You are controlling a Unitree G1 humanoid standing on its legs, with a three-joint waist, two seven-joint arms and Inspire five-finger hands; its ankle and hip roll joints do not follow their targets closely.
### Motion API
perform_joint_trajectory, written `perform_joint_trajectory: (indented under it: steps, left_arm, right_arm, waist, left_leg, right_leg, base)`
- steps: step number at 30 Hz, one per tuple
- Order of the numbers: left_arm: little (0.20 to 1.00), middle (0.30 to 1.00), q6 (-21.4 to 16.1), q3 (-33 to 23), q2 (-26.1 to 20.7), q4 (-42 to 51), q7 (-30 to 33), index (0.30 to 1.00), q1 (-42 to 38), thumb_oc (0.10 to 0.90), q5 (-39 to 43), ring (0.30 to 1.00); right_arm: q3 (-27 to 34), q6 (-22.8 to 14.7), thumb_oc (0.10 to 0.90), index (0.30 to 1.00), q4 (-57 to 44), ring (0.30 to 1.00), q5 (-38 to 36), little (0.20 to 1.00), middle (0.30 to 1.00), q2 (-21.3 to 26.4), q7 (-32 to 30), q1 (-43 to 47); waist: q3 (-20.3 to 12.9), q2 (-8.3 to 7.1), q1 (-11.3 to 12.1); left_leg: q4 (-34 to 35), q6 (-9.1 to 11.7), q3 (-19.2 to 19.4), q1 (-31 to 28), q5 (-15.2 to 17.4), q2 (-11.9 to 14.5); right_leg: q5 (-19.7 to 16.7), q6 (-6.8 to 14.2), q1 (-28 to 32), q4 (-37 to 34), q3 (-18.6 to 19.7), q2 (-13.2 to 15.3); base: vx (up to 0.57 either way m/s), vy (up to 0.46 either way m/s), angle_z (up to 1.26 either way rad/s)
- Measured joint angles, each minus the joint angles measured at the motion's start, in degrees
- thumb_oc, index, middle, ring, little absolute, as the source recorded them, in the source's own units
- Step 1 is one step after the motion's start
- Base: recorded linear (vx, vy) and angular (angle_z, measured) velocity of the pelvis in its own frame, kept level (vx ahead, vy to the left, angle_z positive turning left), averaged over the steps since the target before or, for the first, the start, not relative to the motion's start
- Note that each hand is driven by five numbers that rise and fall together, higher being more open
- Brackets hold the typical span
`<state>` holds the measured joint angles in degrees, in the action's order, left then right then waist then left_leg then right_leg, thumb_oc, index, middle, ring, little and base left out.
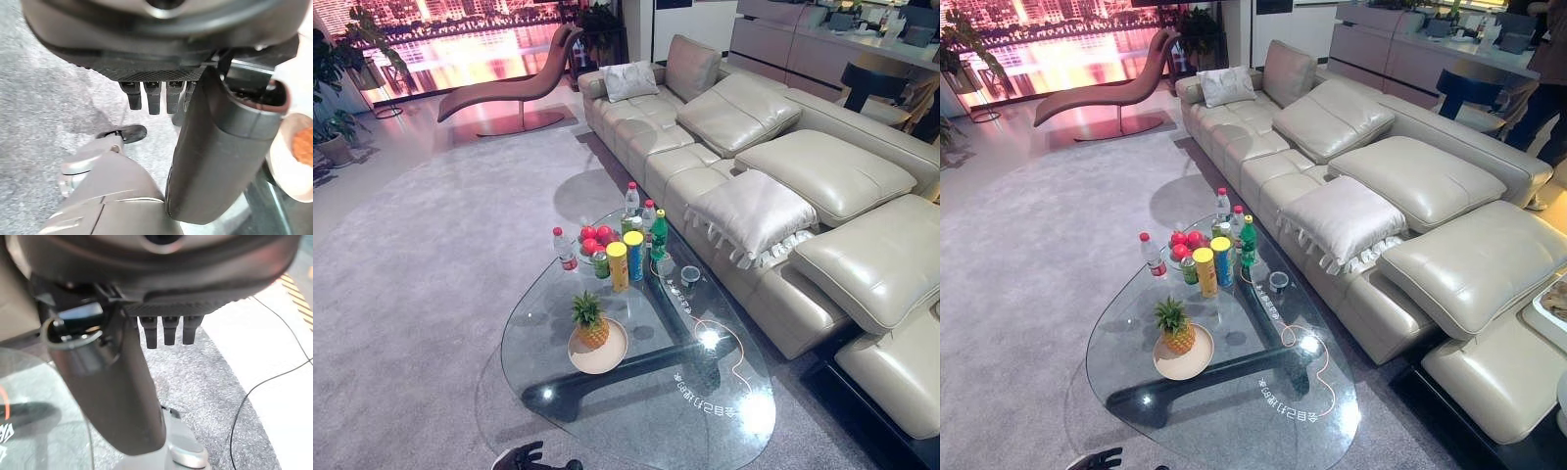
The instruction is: Pick up the fruit to the plate
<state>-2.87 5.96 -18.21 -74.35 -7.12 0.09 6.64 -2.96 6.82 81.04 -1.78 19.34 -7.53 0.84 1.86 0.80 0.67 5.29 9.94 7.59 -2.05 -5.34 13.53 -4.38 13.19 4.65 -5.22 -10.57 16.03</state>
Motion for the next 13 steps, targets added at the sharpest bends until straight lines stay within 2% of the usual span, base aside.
perform_joint_trajectory:
  steps: [6, 13]
  left_arm:
    - [0.9, 0.9, 2.4, -0.1, 0.0, 0.0, -0.5, 0.9, -0.2, 0.8, 0.0, 0.9]
    - [0.9, 0.9, 2.8, -0.1, 0.0, -0.2, -1.2, 0.9, -0.2, 0.8, -0.1, 0.9]
  right_arm:
    - [-1.5, 0.0, 0.8, 0.9, -0.1, 0.9, 1.1, 0.9, 0.9, -1.3, 1.8, 0.6]
    - [-1.6, 0.0, 0.8, 0.9, 0.1, 0.9, 1.6, 0.9, 0.9, -1.3, 2.8, 0.3]
  waist:
    - [-0.2, 0.19, -0.8]
    - [-0.2, 0.31, -0.8]
  left_leg:
    - [0.0, 0.5, 0.6, -0.9, 0.4, 0.1]
    - [0.0, 0.6, 0.6, -0.9, 0.4, 0.1]
  right_leg:
    - [0.2, 0.0, 0.4, 0.0, 0.3, 0.0]
    - [0.2, 0.0, 0.3, 0.0, 0.4, 0.0]
  base:
    - [0.03, 0.006, -0.04]
    - [0.03, -0.003, 0.0]
